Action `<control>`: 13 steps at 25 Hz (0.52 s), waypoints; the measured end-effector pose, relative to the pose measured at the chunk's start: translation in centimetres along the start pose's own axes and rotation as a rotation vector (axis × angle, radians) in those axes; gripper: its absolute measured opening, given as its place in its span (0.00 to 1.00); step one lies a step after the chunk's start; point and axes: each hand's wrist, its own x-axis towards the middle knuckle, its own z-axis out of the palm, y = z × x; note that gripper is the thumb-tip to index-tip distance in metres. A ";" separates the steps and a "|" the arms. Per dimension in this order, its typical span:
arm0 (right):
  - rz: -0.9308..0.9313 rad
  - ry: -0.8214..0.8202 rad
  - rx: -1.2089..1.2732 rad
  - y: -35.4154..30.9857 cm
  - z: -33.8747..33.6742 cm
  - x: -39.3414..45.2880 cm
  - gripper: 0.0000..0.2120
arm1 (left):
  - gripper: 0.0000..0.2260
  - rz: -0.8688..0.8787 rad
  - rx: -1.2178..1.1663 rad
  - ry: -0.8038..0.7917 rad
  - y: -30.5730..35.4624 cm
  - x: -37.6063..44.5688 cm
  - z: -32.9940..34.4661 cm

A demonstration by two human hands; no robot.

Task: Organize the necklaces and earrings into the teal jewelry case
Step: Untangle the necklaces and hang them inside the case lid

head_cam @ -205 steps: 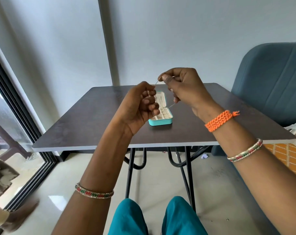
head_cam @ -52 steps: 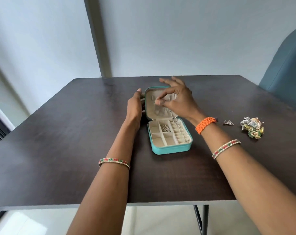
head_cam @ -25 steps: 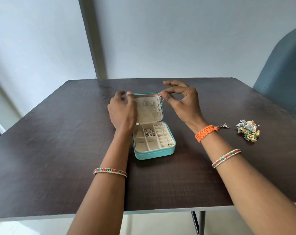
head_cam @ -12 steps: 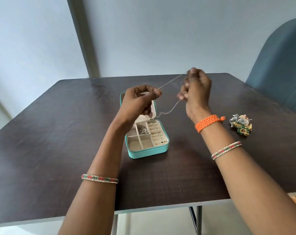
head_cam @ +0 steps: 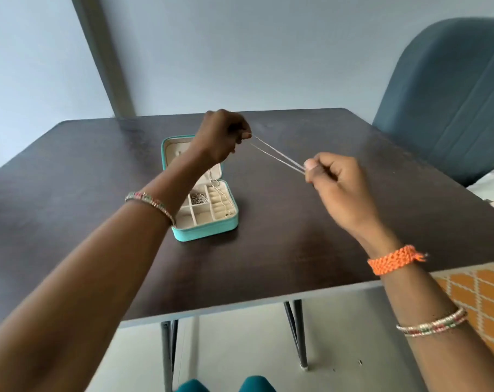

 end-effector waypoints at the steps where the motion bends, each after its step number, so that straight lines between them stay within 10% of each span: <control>1: -0.086 -0.035 -0.143 -0.2 -0.4 -1.1 0.12 | 0.07 0.051 0.099 -0.074 0.5 0.9 0.5; 6: -0.204 -0.245 -0.650 -1.1 -0.7 -4.4 0.08 | 0.08 0.149 0.408 -0.205 1.3 2.4 4.6; 13: -0.122 -0.427 -0.804 -2.9 -0.9 -6.0 0.10 | 0.08 -0.024 0.221 -0.162 0.5 1.7 8.1</control>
